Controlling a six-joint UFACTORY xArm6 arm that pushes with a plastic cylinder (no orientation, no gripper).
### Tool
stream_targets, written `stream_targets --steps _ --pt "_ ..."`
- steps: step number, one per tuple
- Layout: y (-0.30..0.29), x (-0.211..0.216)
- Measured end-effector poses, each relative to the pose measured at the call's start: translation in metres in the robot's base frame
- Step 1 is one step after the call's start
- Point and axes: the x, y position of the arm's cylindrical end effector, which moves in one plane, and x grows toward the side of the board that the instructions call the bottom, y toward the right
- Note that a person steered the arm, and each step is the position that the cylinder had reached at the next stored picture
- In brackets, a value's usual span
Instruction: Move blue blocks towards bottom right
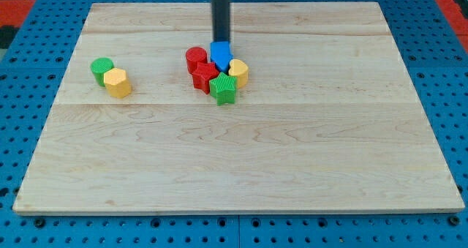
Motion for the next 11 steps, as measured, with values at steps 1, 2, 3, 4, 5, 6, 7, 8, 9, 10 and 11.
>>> stream_targets --steps 1,2,3,4,5,6,7,8,9,10,11 --pt "-0.006 0.036" --pt "-0.006 0.074" --pt "0.004 0.09" --pt "0.051 0.083" --pt "0.083 0.11" --pt "0.084 0.149" --pt "0.087 0.18" --pt "0.122 0.181" --pt "0.142 0.181" --pt "0.141 0.189" --pt "0.119 0.173"
